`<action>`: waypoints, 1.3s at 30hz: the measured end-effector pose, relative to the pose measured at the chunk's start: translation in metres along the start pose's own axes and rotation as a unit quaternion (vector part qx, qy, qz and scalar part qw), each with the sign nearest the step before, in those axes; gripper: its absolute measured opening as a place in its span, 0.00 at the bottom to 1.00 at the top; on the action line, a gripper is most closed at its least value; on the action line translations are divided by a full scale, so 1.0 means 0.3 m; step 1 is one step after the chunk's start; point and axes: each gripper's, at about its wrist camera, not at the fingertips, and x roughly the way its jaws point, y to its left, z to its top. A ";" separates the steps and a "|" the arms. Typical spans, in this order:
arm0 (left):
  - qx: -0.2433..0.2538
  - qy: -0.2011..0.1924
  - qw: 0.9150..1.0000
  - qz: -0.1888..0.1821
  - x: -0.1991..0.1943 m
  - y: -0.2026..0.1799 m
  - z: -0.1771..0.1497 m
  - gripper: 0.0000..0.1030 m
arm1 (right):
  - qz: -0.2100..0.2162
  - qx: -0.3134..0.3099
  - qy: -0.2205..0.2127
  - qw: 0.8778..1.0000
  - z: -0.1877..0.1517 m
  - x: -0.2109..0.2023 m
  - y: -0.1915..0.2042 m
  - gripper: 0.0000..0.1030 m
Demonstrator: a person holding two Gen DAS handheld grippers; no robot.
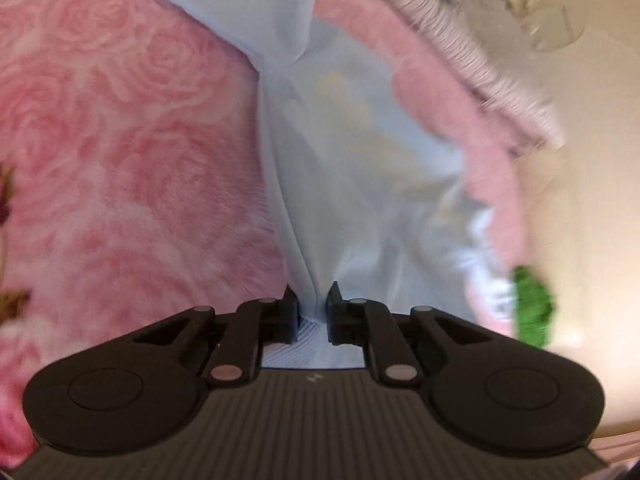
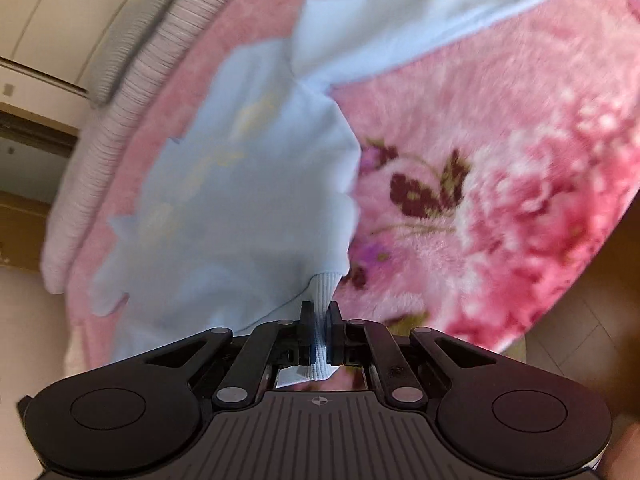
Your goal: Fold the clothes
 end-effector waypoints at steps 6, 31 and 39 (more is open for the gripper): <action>0.008 0.103 0.981 0.164 0.083 0.065 -0.105 0.15 | -0.085 0.002 0.128 0.988 -0.066 0.079 -0.028 0.12; 0.366 -0.037 0.908 0.202 0.741 -0.765 0.547 0.31 | -0.074 -0.302 -0.033 0.950 0.801 0.384 0.270 0.53; 0.430 0.011 0.863 0.265 0.913 -0.685 0.756 0.31 | -0.030 -0.363 -0.011 0.931 1.008 0.641 0.361 0.58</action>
